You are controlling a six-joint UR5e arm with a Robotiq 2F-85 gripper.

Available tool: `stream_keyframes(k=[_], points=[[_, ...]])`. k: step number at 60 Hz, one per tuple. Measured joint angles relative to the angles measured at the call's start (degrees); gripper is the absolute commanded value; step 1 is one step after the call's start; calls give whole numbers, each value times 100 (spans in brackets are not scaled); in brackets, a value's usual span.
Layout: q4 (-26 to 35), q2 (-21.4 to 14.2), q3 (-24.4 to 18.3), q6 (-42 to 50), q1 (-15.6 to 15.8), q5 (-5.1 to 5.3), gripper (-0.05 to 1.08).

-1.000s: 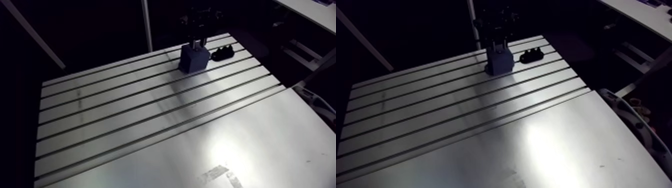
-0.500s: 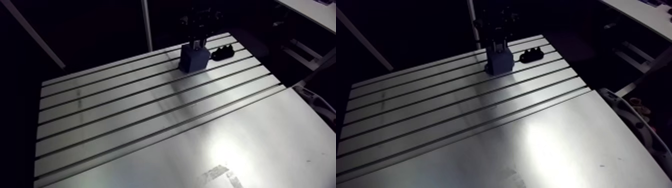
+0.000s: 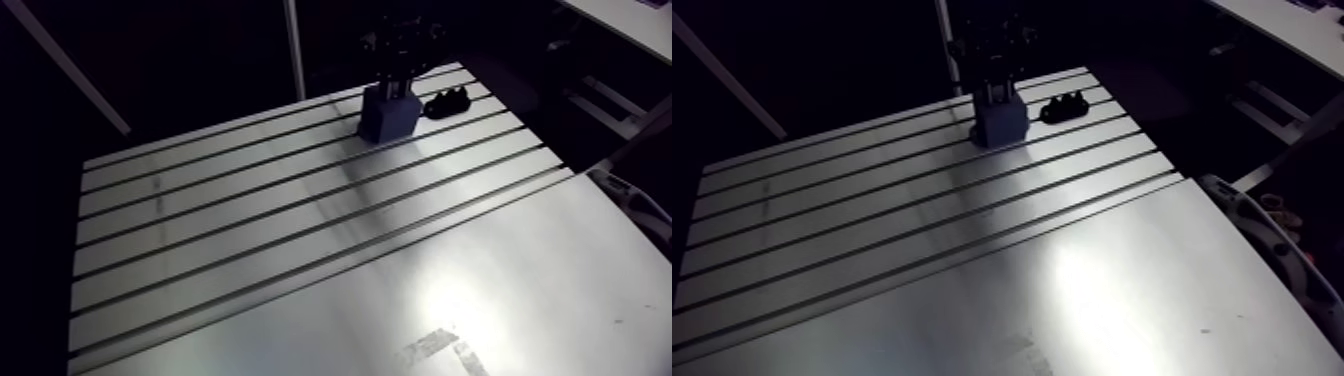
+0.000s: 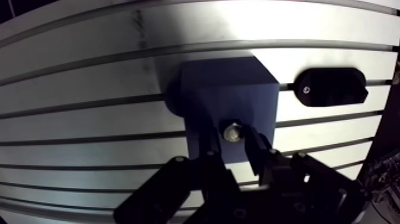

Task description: Pick up the M10 bolt and insert it into the hex recess until seated.

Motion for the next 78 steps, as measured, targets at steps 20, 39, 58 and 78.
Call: stream_keyframes(k=[20, 39, 58, 78], points=[[0, 2, -10, -2, 8, -5, 62], [-7, 3, -16, -2, 9, -10, 62], [-9, 16, -23, -2, 9, -11, 64], [-9, 19, -25, -2, 9, -6, 65]])
